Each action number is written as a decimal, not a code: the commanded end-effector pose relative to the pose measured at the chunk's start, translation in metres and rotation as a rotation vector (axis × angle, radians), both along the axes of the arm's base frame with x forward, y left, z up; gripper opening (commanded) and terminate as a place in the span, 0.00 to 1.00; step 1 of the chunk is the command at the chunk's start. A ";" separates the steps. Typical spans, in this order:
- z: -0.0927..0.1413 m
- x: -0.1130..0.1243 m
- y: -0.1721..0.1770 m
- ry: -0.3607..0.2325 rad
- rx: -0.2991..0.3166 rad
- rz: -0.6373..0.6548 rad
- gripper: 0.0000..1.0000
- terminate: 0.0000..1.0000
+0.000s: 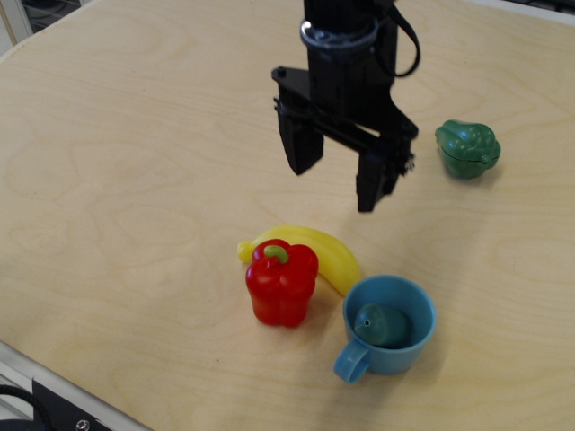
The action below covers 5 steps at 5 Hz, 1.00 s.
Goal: Take cucumber out of cup
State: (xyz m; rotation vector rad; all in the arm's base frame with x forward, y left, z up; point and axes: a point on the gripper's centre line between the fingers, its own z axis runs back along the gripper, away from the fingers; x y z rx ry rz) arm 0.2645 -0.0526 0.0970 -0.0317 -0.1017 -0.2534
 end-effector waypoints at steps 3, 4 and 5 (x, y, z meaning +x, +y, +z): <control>-0.015 -0.053 -0.043 0.041 0.032 -0.239 1.00 0.00; -0.023 -0.057 -0.045 0.062 0.056 -0.240 1.00 0.00; -0.031 -0.057 -0.042 0.080 0.081 -0.233 1.00 0.00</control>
